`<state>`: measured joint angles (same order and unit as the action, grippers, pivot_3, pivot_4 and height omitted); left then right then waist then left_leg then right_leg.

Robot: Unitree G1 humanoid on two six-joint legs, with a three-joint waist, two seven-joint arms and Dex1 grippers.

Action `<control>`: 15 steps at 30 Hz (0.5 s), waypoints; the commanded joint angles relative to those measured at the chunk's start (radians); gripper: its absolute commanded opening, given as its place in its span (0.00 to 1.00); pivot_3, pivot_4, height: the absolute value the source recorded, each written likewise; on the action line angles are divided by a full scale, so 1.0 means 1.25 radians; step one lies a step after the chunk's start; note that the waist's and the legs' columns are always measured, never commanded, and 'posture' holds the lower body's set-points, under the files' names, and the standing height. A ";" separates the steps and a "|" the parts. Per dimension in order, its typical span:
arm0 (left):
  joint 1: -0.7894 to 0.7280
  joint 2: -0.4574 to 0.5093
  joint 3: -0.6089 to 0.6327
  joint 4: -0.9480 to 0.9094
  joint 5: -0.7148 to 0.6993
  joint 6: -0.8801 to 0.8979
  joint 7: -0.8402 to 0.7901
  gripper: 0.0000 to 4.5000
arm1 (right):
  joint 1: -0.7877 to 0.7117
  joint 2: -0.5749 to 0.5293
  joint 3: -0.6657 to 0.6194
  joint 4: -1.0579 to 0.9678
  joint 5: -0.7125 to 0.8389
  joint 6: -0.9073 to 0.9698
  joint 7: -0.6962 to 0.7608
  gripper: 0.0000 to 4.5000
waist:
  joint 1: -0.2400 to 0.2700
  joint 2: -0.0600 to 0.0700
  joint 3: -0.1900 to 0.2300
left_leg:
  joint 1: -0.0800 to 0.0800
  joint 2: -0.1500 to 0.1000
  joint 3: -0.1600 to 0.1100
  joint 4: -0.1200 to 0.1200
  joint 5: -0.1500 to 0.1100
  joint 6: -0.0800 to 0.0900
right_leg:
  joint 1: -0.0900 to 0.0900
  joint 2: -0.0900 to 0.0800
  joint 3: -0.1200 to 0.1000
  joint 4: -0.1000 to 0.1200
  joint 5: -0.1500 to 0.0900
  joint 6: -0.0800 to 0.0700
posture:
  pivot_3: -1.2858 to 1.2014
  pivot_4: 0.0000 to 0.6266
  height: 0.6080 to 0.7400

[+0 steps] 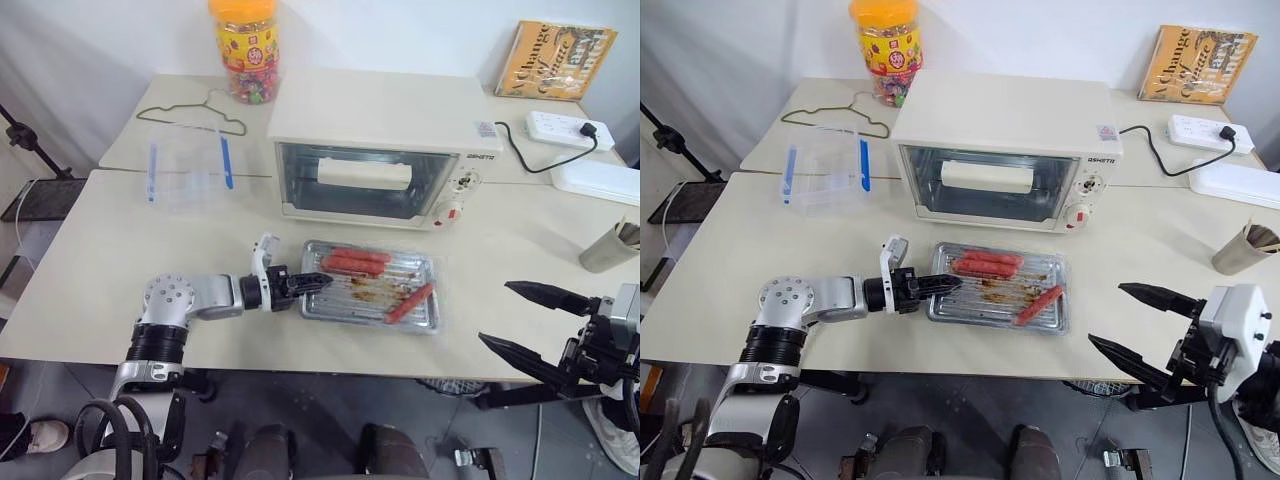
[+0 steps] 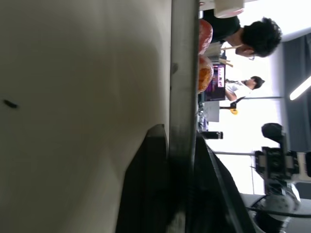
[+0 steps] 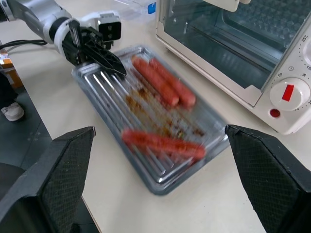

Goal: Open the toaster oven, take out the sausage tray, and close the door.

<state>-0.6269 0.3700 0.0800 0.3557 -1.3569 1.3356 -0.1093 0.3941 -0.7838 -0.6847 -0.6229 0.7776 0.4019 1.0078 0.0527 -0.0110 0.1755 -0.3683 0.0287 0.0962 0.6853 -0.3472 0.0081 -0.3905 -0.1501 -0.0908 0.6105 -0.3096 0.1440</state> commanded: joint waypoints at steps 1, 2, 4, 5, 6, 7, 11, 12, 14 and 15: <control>0.013 -0.011 0.008 -0.029 0.054 0.005 -0.022 0.41 | 0.004 -0.005 -0.035 -0.021 0.019 0.002 -0.008 1.00 | -0.002 0.000 0.000 | 0.000 0.000 0.000 0.000 0.000 0.000 | 0.000 0.000 0.000 0.000 0.000 0.000 | 0.52 0.24 1.00; 0.015 -0.012 0.012 -0.037 0.065 0.004 -0.031 0.47 | 0.004 -0.006 -0.034 -0.021 0.020 0.003 -0.009 1.00 | -0.003 0.000 0.000 | 0.000 0.000 0.000 0.000 0.000 0.000 | 0.000 0.000 0.000 0.000 0.000 0.000 | 0.52 0.24 1.00; 0.019 -0.006 0.013 -0.058 0.088 0.004 -0.058 0.61 | 0.004 -0.009 -0.033 -0.017 0.019 0.003 -0.008 1.00 | -0.003 0.000 0.000 | 0.000 0.000 0.000 0.000 0.000 0.000 | -0.001 0.000 0.000 0.000 0.000 0.000 | 0.52 0.24 1.00; 0.020 -0.002 0.013 -0.066 0.099 0.007 -0.072 0.67 | 0.004 -0.010 -0.033 -0.016 0.018 0.003 -0.007 1.00 | -0.003 0.000 0.000 | 0.000 0.000 0.000 0.000 0.000 0.000 | -0.001 0.000 0.000 0.000 0.000 0.000 | 0.52 0.24 1.00; 0.022 0.003 0.011 -0.078 0.113 0.006 -0.083 0.74 | 0.005 -0.009 -0.033 -0.014 0.017 0.003 -0.005 1.00 | -0.003 0.000 0.000 | 0.000 0.000 0.000 0.000 0.000 0.000 | -0.001 0.000 0.000 0.000 0.000 0.000 | 0.52 0.24 1.00; 0.024 0.006 0.012 -0.087 0.125 0.006 -0.091 0.80 | 0.006 -0.009 -0.032 -0.015 0.016 0.003 -0.005 1.00 | -0.004 0.000 0.000 | 0.000 0.000 0.000 0.000 0.000 0.000 | -0.001 0.000 0.000 0.000 0.000 0.000 | 0.52 0.24 1.00; 0.071 0.156 -0.022 -0.258 0.213 -0.057 -0.254 1.00 | 0.018 -0.008 -0.022 0.015 -0.002 -0.006 0.023 1.00 | -0.016 -0.001 0.000 | 0.000 0.001 0.000 0.000 0.000 0.000 | -0.001 0.001 0.000 0.000 0.000 0.000 | 0.52 0.24 1.00; 0.087 0.194 -0.035 -0.292 0.238 -0.079 -0.295 1.00 | 0.021 -0.007 -0.019 0.019 -0.005 -0.008 0.028 1.00 | -0.025 -0.001 0.000 | 0.000 0.001 0.000 -0.001 0.000 -0.001 | -0.001 0.001 0.000 0.000 0.000 0.000 | 0.52 0.24 1.00; 0.138 0.254 -0.038 -0.351 0.306 -0.194 -0.394 1.00 | 0.022 -0.002 -0.008 0.033 -0.022 -0.024 0.038 1.00 | -0.028 0.000 0.000 | 0.000 0.002 0.001 -0.003 0.000 -0.001 | -0.002 0.002 0.000 0.000 -0.001 -0.001 | 0.52 0.24 1.00; 0.168 0.285 -0.035 -0.370 0.357 -0.293 -0.470 1.00 | 0.020 0.000 -0.001 0.042 -0.033 -0.033 0.041 1.00 | -0.028 0.001 0.000 | 0.000 0.002 0.001 -0.003 0.000 -0.001 | -0.002 0.002 0.001 0.000 -0.001 -0.002 | 0.52 0.24 1.00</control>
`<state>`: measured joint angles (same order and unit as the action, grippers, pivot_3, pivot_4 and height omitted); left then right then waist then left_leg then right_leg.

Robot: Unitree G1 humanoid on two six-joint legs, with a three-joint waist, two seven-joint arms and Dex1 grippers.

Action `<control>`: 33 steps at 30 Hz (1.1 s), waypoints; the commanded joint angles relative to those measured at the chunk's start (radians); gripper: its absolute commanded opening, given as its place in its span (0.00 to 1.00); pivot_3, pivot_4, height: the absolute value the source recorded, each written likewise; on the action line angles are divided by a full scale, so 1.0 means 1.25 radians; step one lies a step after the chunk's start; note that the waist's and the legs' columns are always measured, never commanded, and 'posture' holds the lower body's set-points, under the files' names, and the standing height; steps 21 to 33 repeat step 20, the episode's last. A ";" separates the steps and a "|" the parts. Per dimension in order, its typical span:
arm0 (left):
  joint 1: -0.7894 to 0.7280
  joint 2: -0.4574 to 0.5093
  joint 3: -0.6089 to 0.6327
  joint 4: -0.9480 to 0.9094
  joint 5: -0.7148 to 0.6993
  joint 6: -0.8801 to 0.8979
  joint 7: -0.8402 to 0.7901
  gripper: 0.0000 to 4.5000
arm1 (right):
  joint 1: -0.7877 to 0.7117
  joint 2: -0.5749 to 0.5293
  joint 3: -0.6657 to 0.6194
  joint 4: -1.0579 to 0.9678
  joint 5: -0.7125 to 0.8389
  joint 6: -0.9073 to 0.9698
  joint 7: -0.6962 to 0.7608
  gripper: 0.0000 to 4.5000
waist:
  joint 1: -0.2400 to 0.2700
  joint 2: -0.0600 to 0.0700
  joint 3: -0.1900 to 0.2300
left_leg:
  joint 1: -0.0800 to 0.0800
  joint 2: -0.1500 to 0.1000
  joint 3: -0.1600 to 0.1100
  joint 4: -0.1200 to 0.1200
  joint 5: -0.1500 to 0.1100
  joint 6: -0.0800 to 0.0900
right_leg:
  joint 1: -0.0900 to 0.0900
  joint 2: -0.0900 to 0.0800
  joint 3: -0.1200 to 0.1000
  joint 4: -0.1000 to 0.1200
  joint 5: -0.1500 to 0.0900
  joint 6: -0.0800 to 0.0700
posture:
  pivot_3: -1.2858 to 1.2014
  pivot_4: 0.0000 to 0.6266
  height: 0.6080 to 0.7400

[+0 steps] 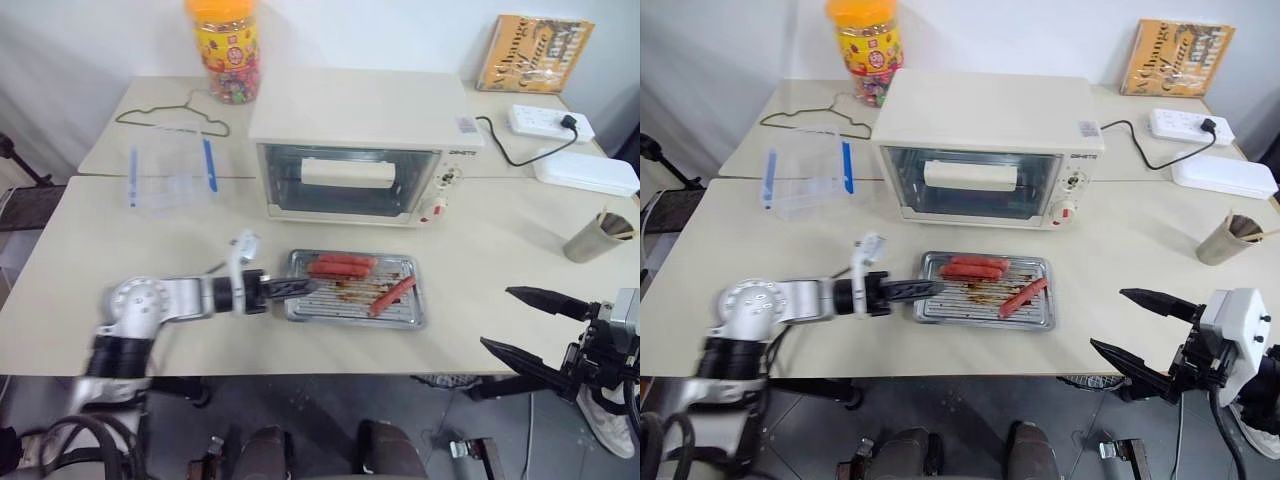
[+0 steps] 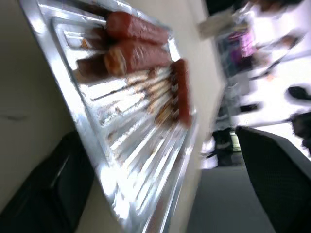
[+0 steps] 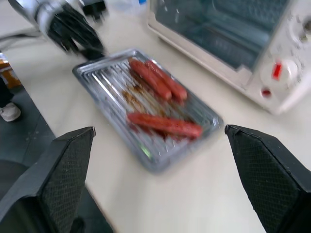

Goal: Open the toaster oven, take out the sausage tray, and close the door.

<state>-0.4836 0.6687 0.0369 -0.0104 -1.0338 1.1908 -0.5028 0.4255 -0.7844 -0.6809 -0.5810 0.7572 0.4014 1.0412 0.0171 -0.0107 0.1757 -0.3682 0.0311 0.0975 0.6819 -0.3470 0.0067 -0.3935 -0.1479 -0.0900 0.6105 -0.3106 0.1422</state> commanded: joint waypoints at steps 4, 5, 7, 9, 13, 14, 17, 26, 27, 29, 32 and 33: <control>0.139 0.122 0.050 -0.045 0.252 -0.488 -0.348 1.00 | -0.035 0.013 0.036 0.062 -0.085 -0.103 0.017 1.00 | 0.005 0.000 0.000 | -0.001 0.000 0.003 0.000 0.000 -0.001 | 0.000 0.000 0.000 -0.004 0.000 0.000 | 0.52 0.24 1.00; 0.150 0.125 0.065 -0.028 0.277 -0.548 -0.373 1.00 | -0.041 0.013 0.043 0.073 -0.086 -0.107 0.022 1.00 | 0.008 0.000 0.000 | -0.001 0.000 0.004 0.000 -0.001 -0.001 | 0.000 -0.001 0.000 -0.004 0.000 0.000 | 0.52 0.24 1.00; 0.163 0.123 0.085 -0.004 0.313 -0.643 -0.418 1.00 | -0.051 0.000 0.044 0.081 -0.025 -0.063 0.047 1.00 | 0.011 0.001 0.001 | -0.001 0.000 0.004 0.000 -0.001 -0.001 | 0.000 -0.002 -0.001 -0.005 0.000 0.000 | 0.52 0.24 1.00; 0.198 0.154 0.104 0.030 0.372 -0.778 -0.505 1.00 | -0.102 0.003 0.058 0.098 -0.015 -0.104 0.075 1.00 | 0.008 0.001 0.001 | -0.001 0.000 0.002 0.000 -0.001 0.000 | 0.000 -0.002 -0.001 -0.004 0.000 0.000 | 0.52 0.24 1.00; 0.256 0.174 0.179 0.065 0.420 -0.989 -0.594 1.00 | -0.149 -0.010 0.087 0.097 -0.018 -0.134 0.125 1.00 | -0.004 0.001 0.001 | -0.001 0.001 0.004 0.000 -0.002 0.002 | -0.001 -0.002 -0.001 -0.003 0.001 0.000 | 0.52 0.24 1.00; 0.263 0.175 0.181 0.059 0.418 -0.979 -0.591 1.00 | -0.155 -0.010 0.090 0.105 -0.021 -0.138 0.130 1.00 | -0.003 0.001 0.001 | -0.001 0.001 0.004 0.000 -0.003 0.002 | -0.001 -0.001 -0.001 -0.003 0.001 0.000 | 0.52 0.24 1.00; 0.292 0.154 0.204 0.043 0.409 -0.980 -0.573 1.00 | -0.166 -0.010 0.096 0.117 -0.027 -0.146 0.132 1.00 | 0.003 0.001 0.001 | -0.001 0.001 0.004 0.000 -0.003 0.003 | -0.001 -0.002 -0.001 -0.003 0.002 0.000 | 0.52 0.24 1.00; 0.285 0.143 0.217 0.038 0.402 -0.970 -0.557 1.00 | -0.173 -0.014 0.105 0.104 -0.022 -0.134 0.123 1.00 | 0.007 0.001 0.001 | -0.001 0.001 0.003 0.001 -0.003 0.003 | 0.000 -0.002 -0.001 -0.003 0.002 0.001 | 0.52 0.24 1.00; 0.285 0.143 0.217 0.038 0.402 -0.970 -0.557 1.00 | -0.173 -0.014 0.105 0.104 -0.022 -0.134 0.123 1.00 | 0.007 0.001 0.001 | -0.001 0.001 0.003 0.001 -0.003 0.003 | 0.000 -0.002 -0.001 -0.003 0.002 0.001 | 0.52 0.24 1.00; 0.285 0.143 0.217 0.038 0.402 -0.970 -0.557 1.00 | -0.173 -0.014 0.105 0.104 -0.022 -0.134 0.123 1.00 | 0.007 0.001 0.001 | -0.001 0.001 0.003 0.001 -0.003 0.003 | 0.000 -0.002 -0.001 -0.003 0.002 0.001 | 0.52 0.24 1.00; 0.285 0.143 0.217 0.038 0.402 -0.970 -0.557 1.00 | -0.173 -0.014 0.105 0.104 -0.022 -0.134 0.123 1.00 | 0.007 0.001 0.001 | -0.001 0.001 0.003 0.001 -0.003 0.003 | 0.000 -0.002 -0.001 -0.003 0.002 0.001 | 0.52 0.24 1.00; 0.285 0.143 0.217 0.038 0.402 -0.970 -0.557 1.00 | -0.173 -0.014 0.105 0.104 -0.022 -0.134 0.123 1.00 | 0.007 0.001 0.001 | -0.001 0.001 0.003 0.001 -0.003 0.003 | 0.000 -0.002 -0.001 -0.003 0.002 0.001 | 0.52 0.24 1.00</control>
